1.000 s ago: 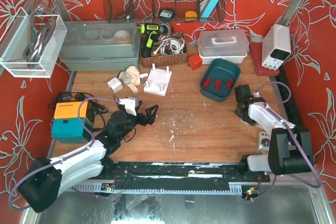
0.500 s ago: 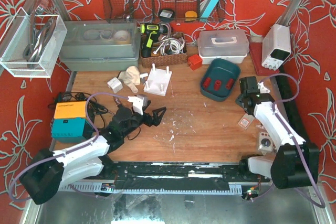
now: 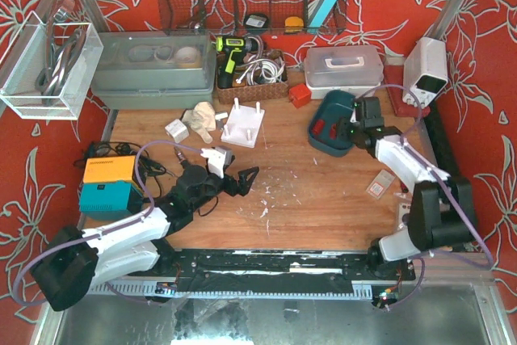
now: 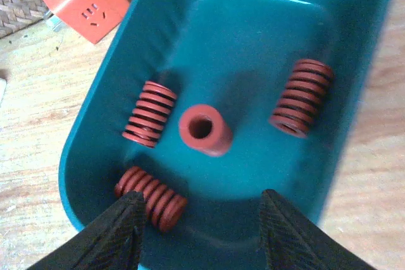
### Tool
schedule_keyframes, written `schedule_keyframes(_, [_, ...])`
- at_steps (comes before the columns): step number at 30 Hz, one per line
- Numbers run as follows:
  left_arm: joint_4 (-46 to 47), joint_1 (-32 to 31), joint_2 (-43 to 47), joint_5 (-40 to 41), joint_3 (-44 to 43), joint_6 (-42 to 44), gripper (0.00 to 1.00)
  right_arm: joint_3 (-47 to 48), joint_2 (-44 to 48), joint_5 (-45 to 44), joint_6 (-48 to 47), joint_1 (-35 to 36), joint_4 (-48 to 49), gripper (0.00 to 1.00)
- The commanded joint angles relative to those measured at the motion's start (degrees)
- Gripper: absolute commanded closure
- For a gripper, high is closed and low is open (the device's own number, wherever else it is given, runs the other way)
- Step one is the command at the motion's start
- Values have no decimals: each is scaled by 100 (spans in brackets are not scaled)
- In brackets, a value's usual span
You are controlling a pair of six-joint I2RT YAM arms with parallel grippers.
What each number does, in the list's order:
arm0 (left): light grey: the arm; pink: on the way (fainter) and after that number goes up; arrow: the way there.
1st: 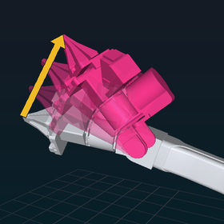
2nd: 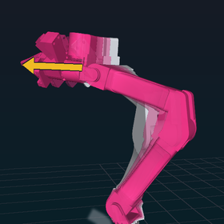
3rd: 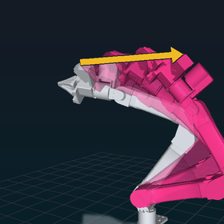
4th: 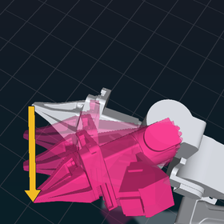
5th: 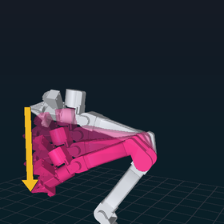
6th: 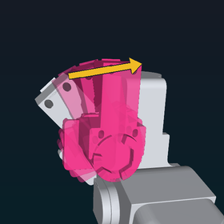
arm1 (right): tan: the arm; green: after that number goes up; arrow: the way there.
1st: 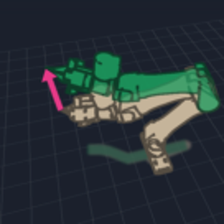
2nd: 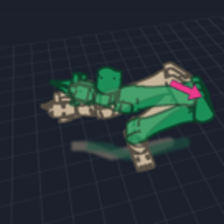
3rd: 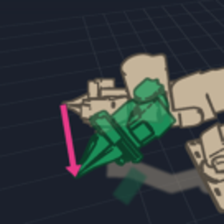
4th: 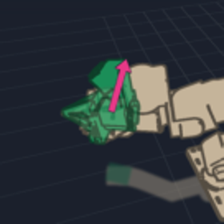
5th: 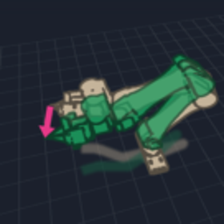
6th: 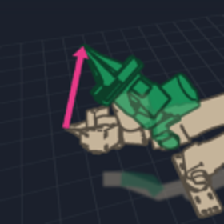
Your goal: Install the large spring
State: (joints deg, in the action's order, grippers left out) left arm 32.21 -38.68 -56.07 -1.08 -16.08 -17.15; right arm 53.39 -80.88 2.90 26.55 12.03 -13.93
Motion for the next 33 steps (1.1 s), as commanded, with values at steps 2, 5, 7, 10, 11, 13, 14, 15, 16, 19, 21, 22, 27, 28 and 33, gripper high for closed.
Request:
schedule_keyframes(2, [74,-35,127,197,-30,98,0,622,-869,135,-832,112,76,48])
schedule_keyframes(5, [80,-35,124,230,-22,99,0,858,-1252,-143,-954,117,68,47])
schedule_keyframes(7, [83,-37,123,231,-27,100,0,1008,-1514,-132,-976,119,20,47])
schedule_keyframes(10, [86,-35,116,248,-27,97,0,1103,-1792,-19,-934,133,73,47])
schedule_keyframes(11, [92,-35,110,256,-21,86,0,1138,-1873,-27,-932,129,50,47])
schedule_keyframes(13, [97,-35,106,258,-27,82,0,1185,-2015,-56,-924,138,43,47])
schedule_keyframes(14, [101,-35,105,257,-22,73,0,1206,-2069,-48,-919,141,61,47])
schedule_keyframes(15, [109,-37,105,252,-26,68,0,1220,-2139,-38,-915,140,72,47])
schedule_keyframes(16, [110,-37,98,256,-26,66,0,1245,-2204,-42,-914,145,77,48])
schedule_keyframes(19, [49,-39,50,310,-61,61,0,1283,-2357,-187,-955,173,157,48])
schedule_keyframes(21, [47,-36,28,281,-71,60,0,1309,-2449,-291,-1008,187,240,49])
schedule_keyframes(22, [55,-36,27,277,-71,59,0,1335,-2503,-328,-1038,190,258,50])
schedule_keyframes(27, [32,-37,60,309,-62,67,0,1470,-2726,-383,-1153,200,335,53])
schedule_keyframes(28, [31,-38,68,322,-55,63,0,1477,-2742,-363,-1170,210,372,53])
schedule_keyframes(33, [-2,-41,117,404,-53,59,0,1482,-2758,-316,-1213,216,508,61])
